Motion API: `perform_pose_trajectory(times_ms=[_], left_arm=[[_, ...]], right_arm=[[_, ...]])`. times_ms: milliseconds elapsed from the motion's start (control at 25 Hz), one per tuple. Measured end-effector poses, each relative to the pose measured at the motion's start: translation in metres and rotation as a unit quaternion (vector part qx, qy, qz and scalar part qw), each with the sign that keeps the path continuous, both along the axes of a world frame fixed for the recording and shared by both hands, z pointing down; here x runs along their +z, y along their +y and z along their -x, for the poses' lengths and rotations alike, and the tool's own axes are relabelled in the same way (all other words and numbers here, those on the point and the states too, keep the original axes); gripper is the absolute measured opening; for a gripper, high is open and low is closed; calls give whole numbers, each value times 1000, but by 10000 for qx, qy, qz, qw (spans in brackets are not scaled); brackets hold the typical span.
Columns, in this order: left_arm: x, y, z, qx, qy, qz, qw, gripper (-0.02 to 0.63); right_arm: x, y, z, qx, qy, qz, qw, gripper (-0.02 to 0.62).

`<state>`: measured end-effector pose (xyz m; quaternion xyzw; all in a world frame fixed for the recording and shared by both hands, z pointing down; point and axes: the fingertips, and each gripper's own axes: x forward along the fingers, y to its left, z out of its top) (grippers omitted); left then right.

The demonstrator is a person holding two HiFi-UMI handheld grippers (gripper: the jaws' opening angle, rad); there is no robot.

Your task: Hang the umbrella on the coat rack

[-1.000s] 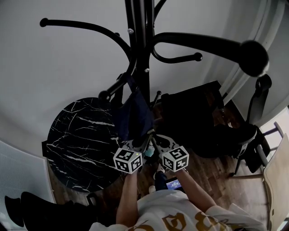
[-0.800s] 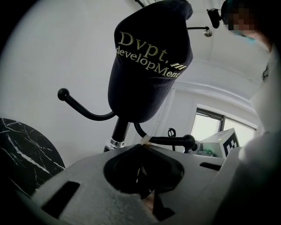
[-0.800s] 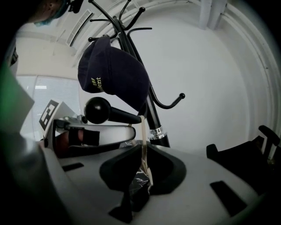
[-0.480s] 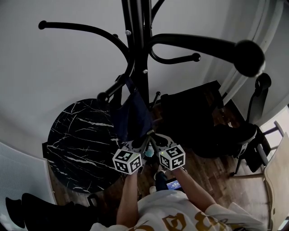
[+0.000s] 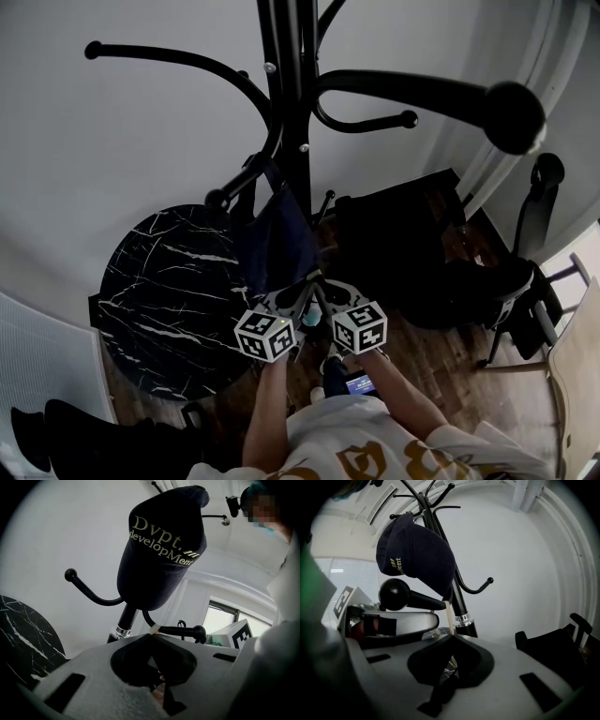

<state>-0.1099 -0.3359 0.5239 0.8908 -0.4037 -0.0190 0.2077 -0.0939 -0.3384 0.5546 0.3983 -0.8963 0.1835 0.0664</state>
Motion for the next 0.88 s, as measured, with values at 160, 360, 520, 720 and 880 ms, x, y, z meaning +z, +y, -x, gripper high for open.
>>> perform_pose_trajectory(times_ms=[160,360,520,720,880], left_arm=[[-1,0,-1,-4,64,12,10000,20],[-7,0,-6,-22,272,-18,9996,19],[-14,-1,-5,-51,303,-95,9995,18],[-19,0,-4,-82,369,-143,9992,18],[-23,2,-5,-76,374,-181,9991,18]], right_arm=[[0,0,-6,68,-117,61,9999,13],[-7,-5,-17,103,-160,4,9998,12],[-15,-5,-19,87,-228,-56,9997,12],[-21,-5,-21,81,-276,-110,9995,12],[-25,-2,-23,82,-344,-126,9993,12]])
